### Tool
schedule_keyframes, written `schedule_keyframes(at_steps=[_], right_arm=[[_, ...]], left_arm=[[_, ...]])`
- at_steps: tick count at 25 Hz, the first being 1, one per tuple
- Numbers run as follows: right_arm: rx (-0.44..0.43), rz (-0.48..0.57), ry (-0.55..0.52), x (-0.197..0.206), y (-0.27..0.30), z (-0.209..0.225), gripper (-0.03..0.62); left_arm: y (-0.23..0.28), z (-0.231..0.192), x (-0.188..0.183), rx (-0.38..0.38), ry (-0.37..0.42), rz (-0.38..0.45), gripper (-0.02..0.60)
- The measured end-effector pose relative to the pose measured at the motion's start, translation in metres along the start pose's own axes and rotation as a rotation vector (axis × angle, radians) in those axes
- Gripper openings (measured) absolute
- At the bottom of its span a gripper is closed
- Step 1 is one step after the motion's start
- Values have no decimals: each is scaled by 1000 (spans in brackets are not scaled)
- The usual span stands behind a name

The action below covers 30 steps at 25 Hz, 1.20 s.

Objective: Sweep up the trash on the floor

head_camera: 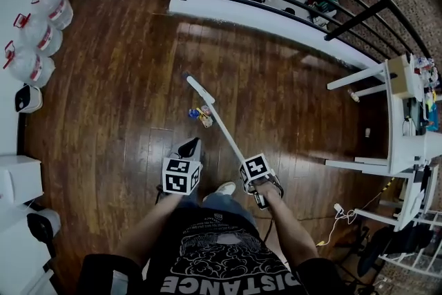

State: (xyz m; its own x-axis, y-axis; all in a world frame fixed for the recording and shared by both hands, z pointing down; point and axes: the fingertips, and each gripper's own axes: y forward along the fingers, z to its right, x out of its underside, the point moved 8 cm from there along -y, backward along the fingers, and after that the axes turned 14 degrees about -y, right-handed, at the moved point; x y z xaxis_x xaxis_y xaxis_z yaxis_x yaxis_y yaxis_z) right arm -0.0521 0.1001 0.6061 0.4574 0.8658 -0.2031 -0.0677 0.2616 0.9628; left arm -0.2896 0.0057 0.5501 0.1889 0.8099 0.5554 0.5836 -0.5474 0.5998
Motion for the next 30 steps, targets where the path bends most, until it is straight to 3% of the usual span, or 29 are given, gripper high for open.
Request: schedule_keyframes(at_steps=[11,22,30], right_arm=[[-32,203,41,43,-8,-13,46],[-37,432,43,157,-32,-7,46],[-45,550,66,234,-41,-34,46]], left_arm=[[-31,35,39,-37,25,48,6],[-79,141,107,-36,92,148,6],[-124,182,155,-34,115,155,6]])
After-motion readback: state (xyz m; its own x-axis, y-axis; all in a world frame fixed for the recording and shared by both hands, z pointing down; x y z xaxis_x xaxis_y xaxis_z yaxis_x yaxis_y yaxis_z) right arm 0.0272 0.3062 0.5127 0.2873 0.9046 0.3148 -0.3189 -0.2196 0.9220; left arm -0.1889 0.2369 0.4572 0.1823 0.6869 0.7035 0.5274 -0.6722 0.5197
